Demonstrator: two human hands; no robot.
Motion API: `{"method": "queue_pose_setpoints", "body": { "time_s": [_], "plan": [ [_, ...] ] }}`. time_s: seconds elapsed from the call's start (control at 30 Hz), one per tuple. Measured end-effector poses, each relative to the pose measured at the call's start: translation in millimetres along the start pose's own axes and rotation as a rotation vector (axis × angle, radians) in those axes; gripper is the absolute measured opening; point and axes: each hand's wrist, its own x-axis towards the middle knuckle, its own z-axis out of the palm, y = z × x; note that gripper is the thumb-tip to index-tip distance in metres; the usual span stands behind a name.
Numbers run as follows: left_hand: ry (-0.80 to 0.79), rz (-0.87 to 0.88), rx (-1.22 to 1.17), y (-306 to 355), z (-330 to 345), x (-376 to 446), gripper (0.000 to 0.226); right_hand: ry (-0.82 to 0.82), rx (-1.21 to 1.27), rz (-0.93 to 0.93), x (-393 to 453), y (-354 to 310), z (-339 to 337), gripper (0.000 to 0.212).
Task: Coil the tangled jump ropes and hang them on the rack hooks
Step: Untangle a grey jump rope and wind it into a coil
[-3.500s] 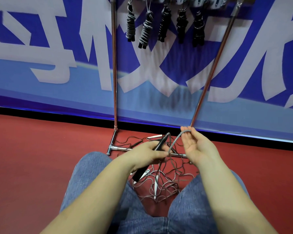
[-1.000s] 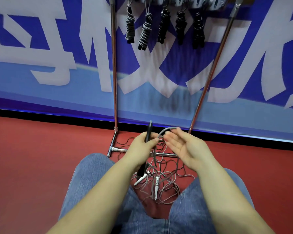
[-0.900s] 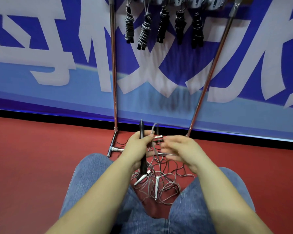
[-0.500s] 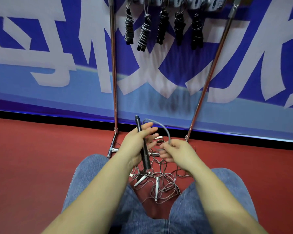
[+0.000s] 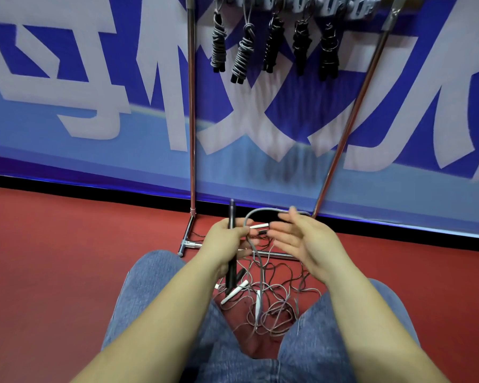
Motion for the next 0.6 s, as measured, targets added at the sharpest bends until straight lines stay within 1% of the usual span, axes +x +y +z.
{"method": "queue_pose_setpoints", "body": {
  "time_s": [0.07,0.13,0.17,0.2,0.27,0.3,0.33,0.4,0.47,0.53,0.6],
  "plan": [
    [0.008,-0.036,-0.171,5.4,1.1,-0.1,0.018,-0.06,-0.405,0.026,-1.3,7.9,-0.3,0.013],
    [0.008,-0.052,-0.303,10.8,2.7,-1.6,0.018,-0.112,-0.821,0.012,0.0,18.8,-2.1,0.014],
    [0.009,-0.049,-0.346,13.0,3.5,-2.4,0.018,-0.126,-0.967,-0.004,-0.2,23.1,-2.3,0.011],
    [0.008,-0.045,-0.387,14.9,4.0,-2.9,0.018,-0.122,-1.065,-0.02,1.7,28.0,-3.4,0.01],
    [-0.004,-0.029,-0.46,18.8,3.5,-3.9,0.016,-0.075,-1.144,-0.057,5.2,32.5,-5.6,0.02],
    [-0.014,-0.016,-0.485,20.6,2.5,-4.0,0.015,-0.062,-1.081,-0.056,6.4,32.8,-6.0,0.023],
    [-0.029,-0.001,-0.498,22.1,1.5,-3.9,0.014,-0.046,-0.945,-0.041,7.4,31.8,-5.4,0.023],
    [-0.069,0.013,-0.439,21.9,-0.6,-3.0,0.015,-0.019,-0.574,0.022,3.9,25.3,0.8,0.017],
    [-0.111,0.002,-0.252,16.5,-0.1,-3.0,0.017,0.037,-0.23,0.056,0.2,14.7,5.7,0.017],
    [-0.156,0.014,0.041,7.1,1.0,-4.2,0.023,0.069,0.133,0.088,-1.5,5.1,6.4,0.019],
    [-0.208,0.042,0.278,-0.9,2.6,-6.2,0.022,0.095,0.401,0.098,-2.5,-3.2,3.7,0.02]
  ]
}}
